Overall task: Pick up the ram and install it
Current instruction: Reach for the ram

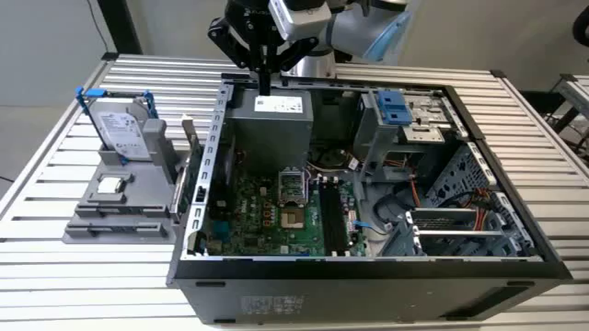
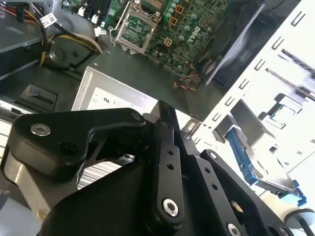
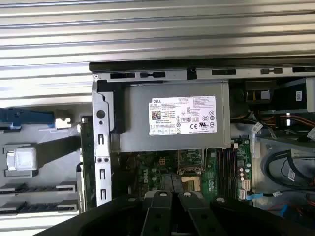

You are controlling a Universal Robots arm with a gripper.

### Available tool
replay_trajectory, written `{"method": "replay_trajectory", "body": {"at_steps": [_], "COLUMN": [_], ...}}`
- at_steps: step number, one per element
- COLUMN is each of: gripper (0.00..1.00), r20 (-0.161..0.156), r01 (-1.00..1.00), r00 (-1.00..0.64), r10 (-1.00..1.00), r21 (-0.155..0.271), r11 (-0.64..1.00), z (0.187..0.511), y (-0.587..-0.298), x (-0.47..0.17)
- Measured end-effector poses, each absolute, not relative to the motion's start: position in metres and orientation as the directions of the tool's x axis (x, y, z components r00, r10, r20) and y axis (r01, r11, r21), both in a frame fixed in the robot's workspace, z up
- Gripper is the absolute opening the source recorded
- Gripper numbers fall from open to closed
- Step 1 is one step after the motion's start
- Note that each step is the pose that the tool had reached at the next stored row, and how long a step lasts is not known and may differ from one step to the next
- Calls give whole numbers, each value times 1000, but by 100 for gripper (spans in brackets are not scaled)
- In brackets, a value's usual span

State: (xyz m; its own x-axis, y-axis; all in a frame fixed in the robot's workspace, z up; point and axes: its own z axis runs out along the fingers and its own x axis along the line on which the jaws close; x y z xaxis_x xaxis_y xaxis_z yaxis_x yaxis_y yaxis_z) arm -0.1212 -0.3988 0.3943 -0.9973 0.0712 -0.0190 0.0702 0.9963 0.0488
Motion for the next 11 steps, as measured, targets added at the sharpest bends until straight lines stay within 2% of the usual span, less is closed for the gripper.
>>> {"method": "replay_trajectory", "body": {"at_steps": [11], "gripper": [0], "r20": [-19], "r01": [70], "r00": [-997], "r10": [71], "r21": [49], "r11": [996], "z": [396], "y": [-399], "x": [-123]}}
